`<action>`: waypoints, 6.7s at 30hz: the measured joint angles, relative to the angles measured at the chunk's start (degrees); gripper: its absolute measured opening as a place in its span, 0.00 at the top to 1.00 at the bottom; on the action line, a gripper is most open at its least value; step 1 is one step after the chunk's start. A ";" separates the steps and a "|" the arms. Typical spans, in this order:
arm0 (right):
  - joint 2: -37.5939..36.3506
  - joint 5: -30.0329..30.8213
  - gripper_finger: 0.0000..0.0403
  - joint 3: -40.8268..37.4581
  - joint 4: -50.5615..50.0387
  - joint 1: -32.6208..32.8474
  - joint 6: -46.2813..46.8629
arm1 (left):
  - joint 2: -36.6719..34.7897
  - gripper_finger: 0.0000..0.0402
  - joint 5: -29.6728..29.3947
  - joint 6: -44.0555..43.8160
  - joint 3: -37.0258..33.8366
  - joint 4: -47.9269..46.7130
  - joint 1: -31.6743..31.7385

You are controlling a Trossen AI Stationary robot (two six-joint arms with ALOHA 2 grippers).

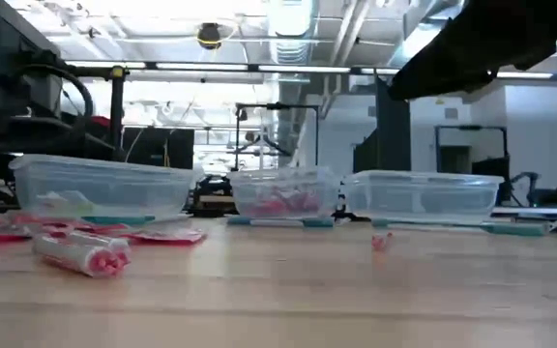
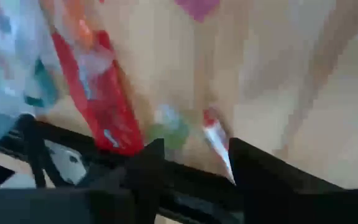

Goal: Sort candy

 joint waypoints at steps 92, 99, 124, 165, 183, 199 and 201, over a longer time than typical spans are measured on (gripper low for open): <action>0.00 0.00 0.67 0.02 -0.22 -0.01 0.01 | -22.80 0.88 -32.07 10.54 18.54 -7.04 37.99; 0.00 0.00 0.67 0.02 -0.22 -0.01 0.58 | -24.36 0.66 -28.77 10.01 15.47 -6.89 43.70; -0.02 -0.02 0.67 0.02 -0.39 0.14 1.05 | -2.52 0.64 -21.63 -48.00 13.11 0.16 6.78; -0.02 -0.02 0.67 0.02 -0.36 0.10 1.07 | -13.95 0.64 -22.63 -44.47 -16.49 29.41 11.67; -0.02 -0.02 0.67 0.02 -0.39 0.10 1.07 | -13.86 0.64 -7.83 -14.02 -2.38 28.52 9.46; -0.02 -0.02 0.67 0.02 -0.36 0.10 1.09 | -14.12 0.64 -7.02 -11.10 -13.38 39.91 9.51; -0.02 -0.02 0.67 0.02 -0.39 0.10 1.09 | -14.06 0.68 -7.06 -13.38 -13.46 38.91 9.51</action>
